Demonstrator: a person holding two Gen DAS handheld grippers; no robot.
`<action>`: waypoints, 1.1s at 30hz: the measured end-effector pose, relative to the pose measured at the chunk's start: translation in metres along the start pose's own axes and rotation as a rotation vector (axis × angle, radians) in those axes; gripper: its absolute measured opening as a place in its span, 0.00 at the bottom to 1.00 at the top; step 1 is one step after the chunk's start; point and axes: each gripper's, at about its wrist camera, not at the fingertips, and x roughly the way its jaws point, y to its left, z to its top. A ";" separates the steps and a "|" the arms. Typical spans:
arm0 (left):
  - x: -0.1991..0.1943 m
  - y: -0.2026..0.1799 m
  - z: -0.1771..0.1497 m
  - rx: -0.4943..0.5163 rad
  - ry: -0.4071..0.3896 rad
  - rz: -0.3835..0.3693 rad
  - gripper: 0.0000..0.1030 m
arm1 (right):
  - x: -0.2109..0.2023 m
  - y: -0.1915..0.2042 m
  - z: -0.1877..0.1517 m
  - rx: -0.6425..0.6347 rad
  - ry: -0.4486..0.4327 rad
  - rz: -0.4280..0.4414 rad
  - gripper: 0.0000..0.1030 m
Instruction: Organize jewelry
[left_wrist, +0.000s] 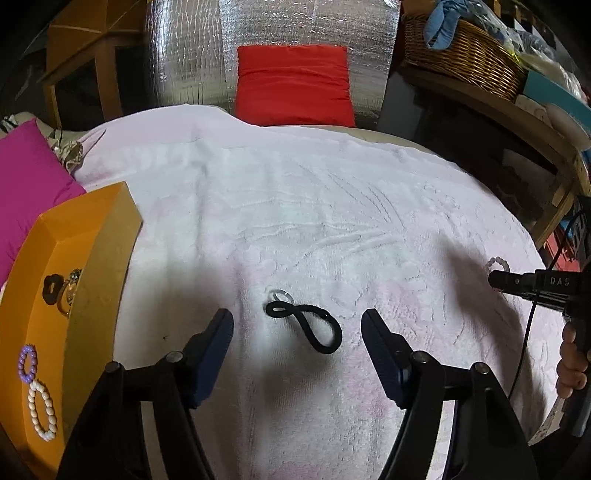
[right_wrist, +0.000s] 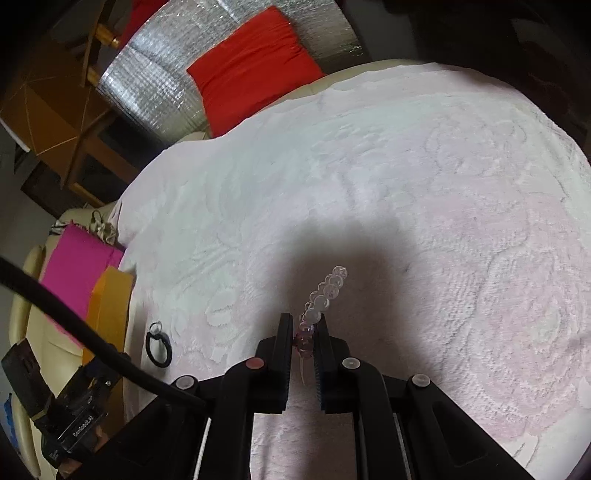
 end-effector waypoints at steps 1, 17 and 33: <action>0.001 0.001 0.000 -0.014 0.004 -0.012 0.71 | 0.000 -0.001 0.000 0.006 -0.003 0.001 0.11; 0.041 -0.001 0.000 -0.103 0.082 -0.043 0.42 | 0.002 0.002 -0.003 0.004 0.004 0.012 0.11; 0.030 0.005 0.004 -0.086 0.034 -0.072 0.05 | -0.003 0.025 -0.006 -0.034 -0.048 0.036 0.11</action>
